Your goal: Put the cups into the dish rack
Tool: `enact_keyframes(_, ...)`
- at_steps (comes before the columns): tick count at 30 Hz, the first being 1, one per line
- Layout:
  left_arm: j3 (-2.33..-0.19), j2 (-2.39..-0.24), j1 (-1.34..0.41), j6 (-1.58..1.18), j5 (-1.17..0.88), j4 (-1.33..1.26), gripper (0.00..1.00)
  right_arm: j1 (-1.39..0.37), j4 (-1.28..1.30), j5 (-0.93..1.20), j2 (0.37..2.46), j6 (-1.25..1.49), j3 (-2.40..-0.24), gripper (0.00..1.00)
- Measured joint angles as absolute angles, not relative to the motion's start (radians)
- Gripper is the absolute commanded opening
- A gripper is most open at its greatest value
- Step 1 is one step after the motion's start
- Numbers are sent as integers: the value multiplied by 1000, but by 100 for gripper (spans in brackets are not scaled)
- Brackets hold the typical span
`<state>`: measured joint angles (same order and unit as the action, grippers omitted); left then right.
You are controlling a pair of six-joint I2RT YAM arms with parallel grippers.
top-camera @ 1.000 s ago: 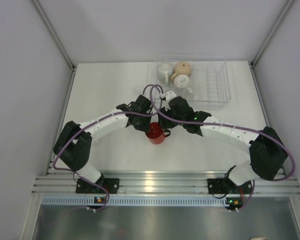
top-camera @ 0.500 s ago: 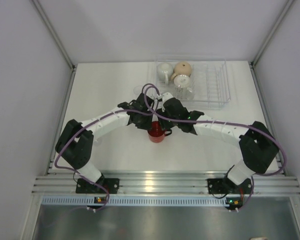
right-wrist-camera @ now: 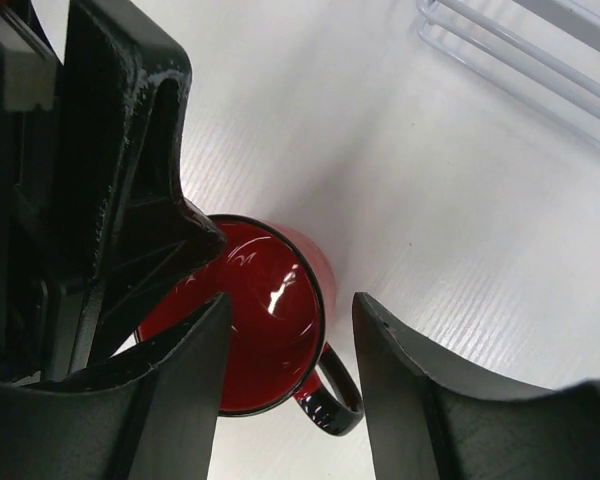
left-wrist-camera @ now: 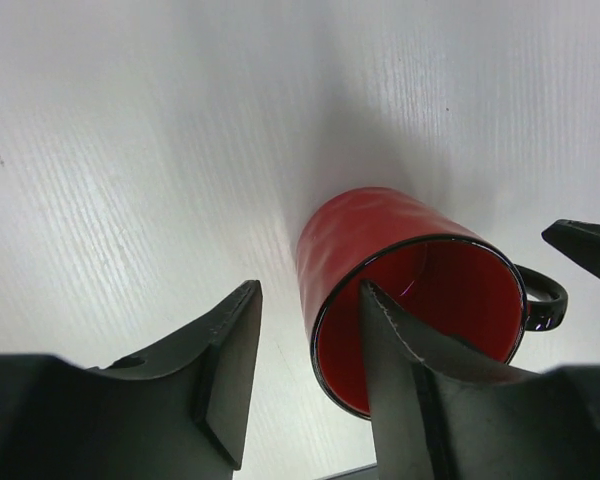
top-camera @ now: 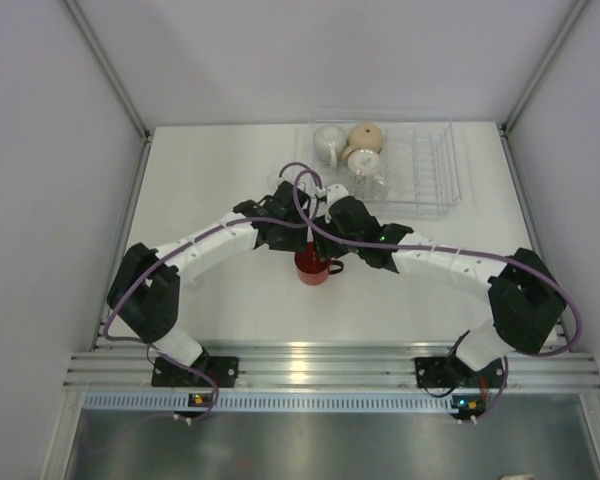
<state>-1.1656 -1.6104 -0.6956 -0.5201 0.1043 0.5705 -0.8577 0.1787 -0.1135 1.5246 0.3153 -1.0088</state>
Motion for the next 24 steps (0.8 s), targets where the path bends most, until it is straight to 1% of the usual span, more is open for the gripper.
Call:
enact_keyframes(5, -1169, -1580, -676, -550, 121, 610, 52, -867, 167, -112, 1527, 294, -1010, 52)
enact_keyframes(8, -1169, -1558, -634, -572, 115, 614, 53, -868, 177, -120, 1542, 271, -1023, 53)
enact_keyframes(11, -1167, -1510, -554, -583, 89, 611, 55, -869, 203, -123, 1572, 233, -1029, 54)
enact_keyframes(16, -1134, -1423, -365, -586, -2, 598, 57, -868, 236, -111, 1624, 172, -1037, 53)
enact_keyframes(21, -1079, -1349, -278, -586, -37, 598, 58, -868, 248, -76, 1679, 128, -1071, 41)
enact_keyframes(24, -1053, -1314, -254, -586, -49, 590, 57, -868, 253, -66, 1715, 111, -1097, 28)
